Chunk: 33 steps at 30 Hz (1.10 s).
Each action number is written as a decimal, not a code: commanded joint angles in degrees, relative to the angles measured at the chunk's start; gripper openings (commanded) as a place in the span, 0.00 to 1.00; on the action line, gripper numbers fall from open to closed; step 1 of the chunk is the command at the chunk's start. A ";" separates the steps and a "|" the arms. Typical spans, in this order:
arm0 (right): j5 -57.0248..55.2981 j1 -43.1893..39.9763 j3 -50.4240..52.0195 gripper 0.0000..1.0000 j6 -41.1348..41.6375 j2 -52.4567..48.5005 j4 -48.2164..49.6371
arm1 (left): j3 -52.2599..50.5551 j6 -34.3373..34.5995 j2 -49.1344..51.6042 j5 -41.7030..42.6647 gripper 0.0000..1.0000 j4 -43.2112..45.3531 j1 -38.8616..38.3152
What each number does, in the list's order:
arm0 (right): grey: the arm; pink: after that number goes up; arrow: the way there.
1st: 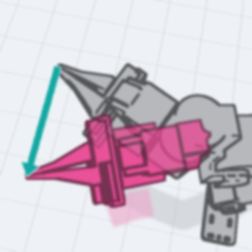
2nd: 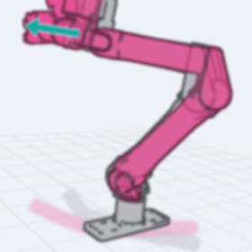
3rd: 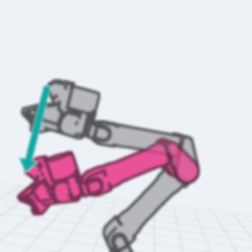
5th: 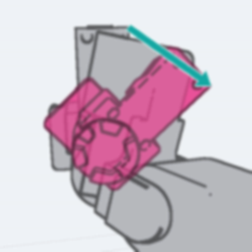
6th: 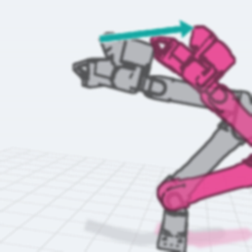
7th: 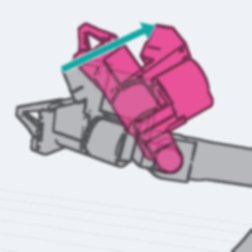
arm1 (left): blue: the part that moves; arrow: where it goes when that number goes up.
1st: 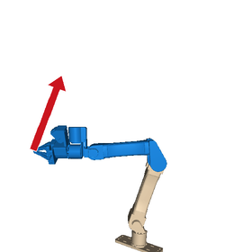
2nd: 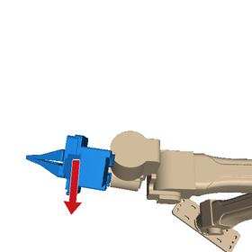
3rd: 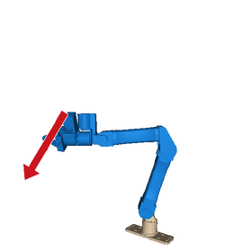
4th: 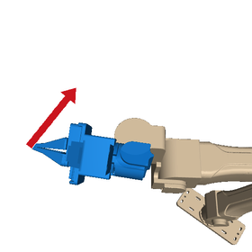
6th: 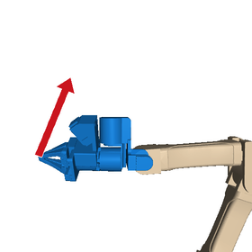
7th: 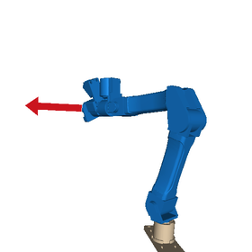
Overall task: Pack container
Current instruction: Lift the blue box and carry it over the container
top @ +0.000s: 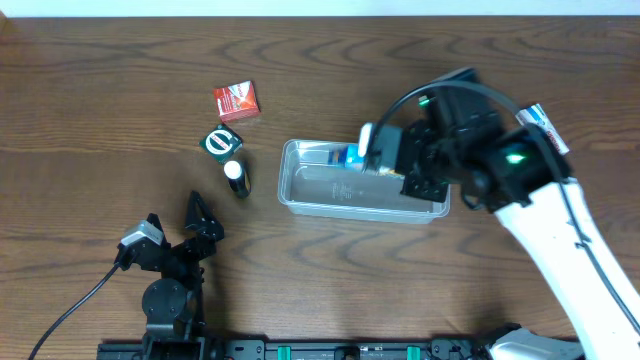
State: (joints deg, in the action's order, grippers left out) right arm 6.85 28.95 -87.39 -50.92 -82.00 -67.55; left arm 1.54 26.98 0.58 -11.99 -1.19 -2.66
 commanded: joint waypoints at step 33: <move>-13.70 2.69 14.08 0.01 3.76 -12.11 16.02 | -1.31 -0.59 -0.35 -0.28 0.98 -1.81 0.28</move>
State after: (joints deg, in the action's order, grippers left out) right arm -7.73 31.09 -75.42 -45.04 -94.13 -52.82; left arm 1.54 26.98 0.58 -12.01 -1.19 -2.66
